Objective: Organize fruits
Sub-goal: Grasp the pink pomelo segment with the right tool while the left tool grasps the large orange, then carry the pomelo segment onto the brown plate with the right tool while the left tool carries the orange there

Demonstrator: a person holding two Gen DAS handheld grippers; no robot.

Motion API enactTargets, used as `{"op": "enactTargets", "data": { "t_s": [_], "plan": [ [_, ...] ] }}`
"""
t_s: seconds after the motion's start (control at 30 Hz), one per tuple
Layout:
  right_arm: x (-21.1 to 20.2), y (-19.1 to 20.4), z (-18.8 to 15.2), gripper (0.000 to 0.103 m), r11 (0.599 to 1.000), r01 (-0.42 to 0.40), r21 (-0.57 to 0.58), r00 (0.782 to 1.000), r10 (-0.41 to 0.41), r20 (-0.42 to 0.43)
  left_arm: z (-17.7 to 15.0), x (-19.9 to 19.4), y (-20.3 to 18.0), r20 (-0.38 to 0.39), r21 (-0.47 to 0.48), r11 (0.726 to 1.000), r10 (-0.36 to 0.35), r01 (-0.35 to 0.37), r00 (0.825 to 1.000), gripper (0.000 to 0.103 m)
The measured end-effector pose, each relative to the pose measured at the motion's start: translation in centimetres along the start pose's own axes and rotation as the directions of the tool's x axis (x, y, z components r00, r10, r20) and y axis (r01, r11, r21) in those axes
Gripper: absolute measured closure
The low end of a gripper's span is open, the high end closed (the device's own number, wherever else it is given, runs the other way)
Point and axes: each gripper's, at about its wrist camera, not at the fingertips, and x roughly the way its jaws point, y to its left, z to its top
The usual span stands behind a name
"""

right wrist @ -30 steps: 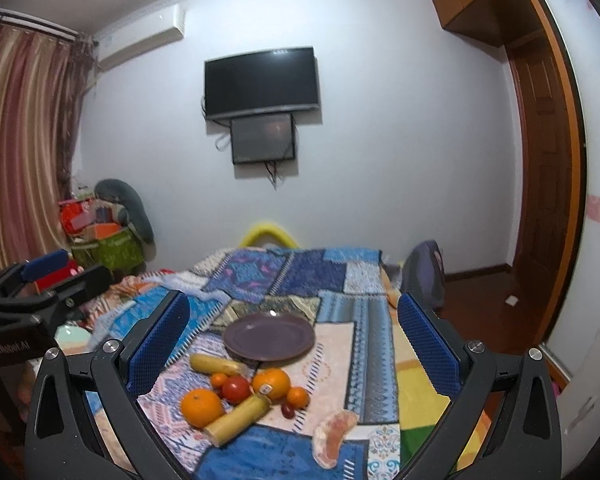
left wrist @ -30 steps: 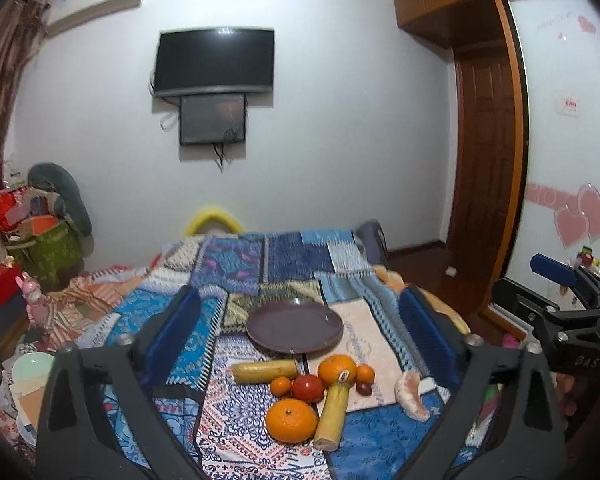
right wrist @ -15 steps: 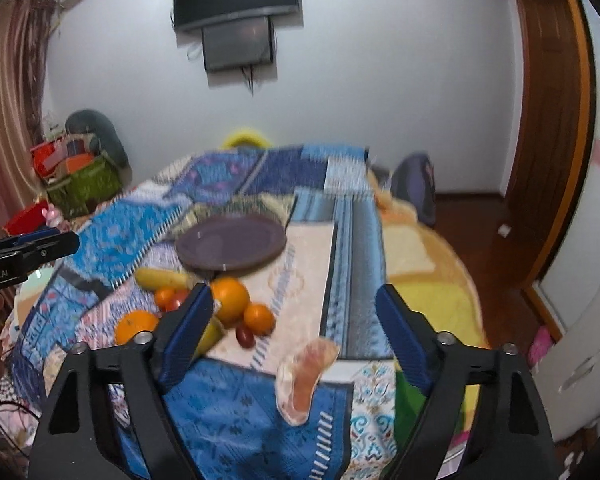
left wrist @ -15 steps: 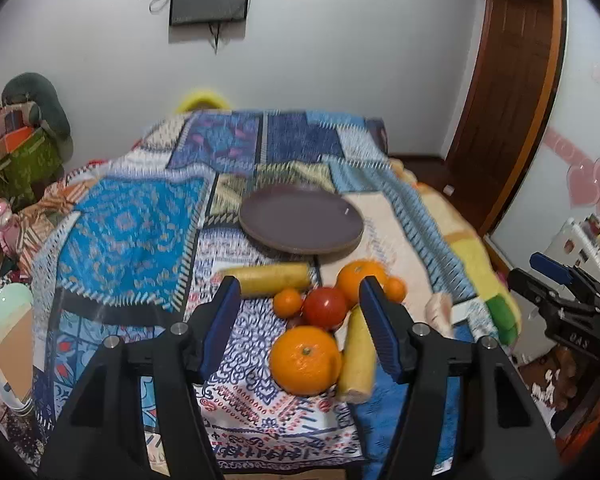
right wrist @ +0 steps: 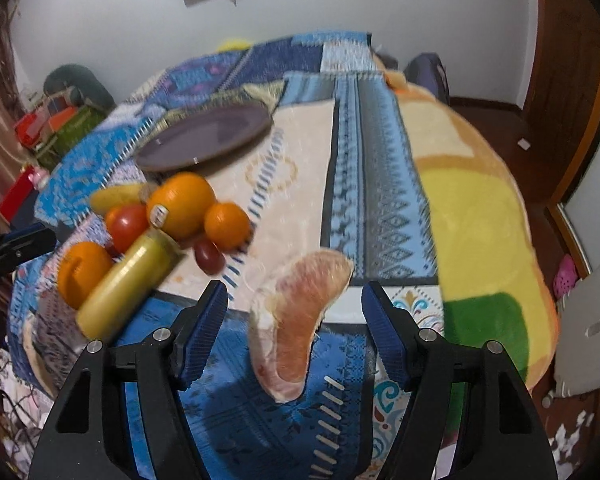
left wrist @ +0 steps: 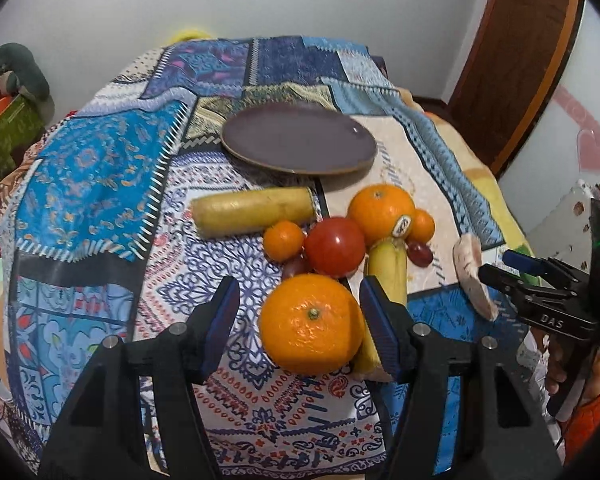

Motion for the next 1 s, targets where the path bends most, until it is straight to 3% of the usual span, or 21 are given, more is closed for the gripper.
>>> {"op": "enactTargets", "data": {
  "t_s": [0.2, 0.47, 0.77, 1.0],
  "plan": [
    [2.3, 0.1, -0.9, 0.037, 1.000, -0.001, -0.010, 0.997, 0.000, -0.075, -0.5, 2.0, -0.1, -0.043, 0.002, 1.000, -0.010, 0.010, 0.999, 0.038],
    [3.0, 0.4, -0.8, 0.038, 0.999, 0.026, -0.047, 0.998, -0.029, -0.052, -0.9, 3.8, -0.3, -0.076, -0.004, 1.000, -0.022, 0.022, 0.997, 0.035],
    [3.2, 0.7, -0.6, 0.056, 0.998, 0.036, -0.056, 0.999, -0.038, -0.031, -1.0, 4.3, -0.2, -0.057, -0.023, 0.999, -0.032, 0.030, 0.998, 0.034],
    [2.6, 0.4, -0.6, 0.060, 0.999, 0.013, -0.032, 0.999, -0.014, -0.029, -1.1, 3.6, 0.0, -0.057, -0.029, 0.999, -0.025, 0.024, 0.998, 0.035]
  ]
}}
